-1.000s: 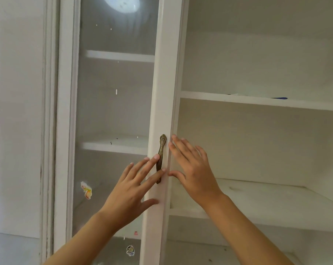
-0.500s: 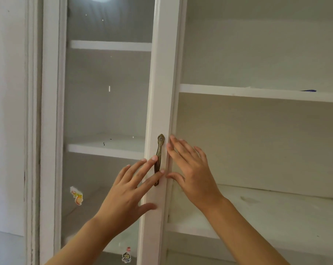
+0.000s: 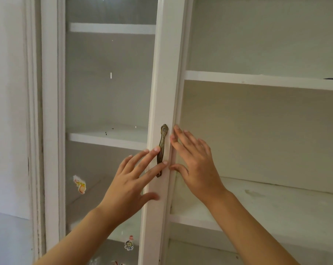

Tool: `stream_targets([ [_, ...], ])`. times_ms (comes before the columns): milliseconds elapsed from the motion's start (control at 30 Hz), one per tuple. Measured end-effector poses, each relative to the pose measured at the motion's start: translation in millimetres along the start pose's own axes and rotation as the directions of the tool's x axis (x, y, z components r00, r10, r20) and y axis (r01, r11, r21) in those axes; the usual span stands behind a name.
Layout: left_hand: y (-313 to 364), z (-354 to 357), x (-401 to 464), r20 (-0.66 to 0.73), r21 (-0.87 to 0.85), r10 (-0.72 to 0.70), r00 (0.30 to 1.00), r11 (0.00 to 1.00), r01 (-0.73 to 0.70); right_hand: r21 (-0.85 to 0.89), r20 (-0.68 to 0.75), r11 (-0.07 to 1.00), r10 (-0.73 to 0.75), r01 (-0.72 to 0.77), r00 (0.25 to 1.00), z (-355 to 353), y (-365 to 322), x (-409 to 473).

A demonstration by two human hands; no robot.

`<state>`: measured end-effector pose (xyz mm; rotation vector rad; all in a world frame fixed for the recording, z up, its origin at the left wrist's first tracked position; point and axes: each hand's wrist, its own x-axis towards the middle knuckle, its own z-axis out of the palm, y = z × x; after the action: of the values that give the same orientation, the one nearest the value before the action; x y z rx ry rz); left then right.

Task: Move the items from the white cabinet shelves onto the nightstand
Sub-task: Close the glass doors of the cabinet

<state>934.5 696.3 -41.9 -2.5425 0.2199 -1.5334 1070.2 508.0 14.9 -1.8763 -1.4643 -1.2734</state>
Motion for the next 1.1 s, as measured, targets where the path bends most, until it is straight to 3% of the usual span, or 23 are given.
stream_targets([
  [467,9,-29,0,0.151,-0.125,-0.029,0.988,0.991,0.048,-0.210,0.203,0.955,0.251,-0.208,0.947,-51,-44,-11],
  [733,39,-50,10,0.060,-0.294,0.039,0.997,0.956,-0.020,-0.328,0.177,0.889,0.389,-0.319,0.904,-121,-75,-37],
  [1100,159,-50,30,-0.037,-0.641,0.078,0.996,0.763,-0.083,-0.538,0.102,0.704,0.600,-0.464,0.793,-243,-111,-119],
])
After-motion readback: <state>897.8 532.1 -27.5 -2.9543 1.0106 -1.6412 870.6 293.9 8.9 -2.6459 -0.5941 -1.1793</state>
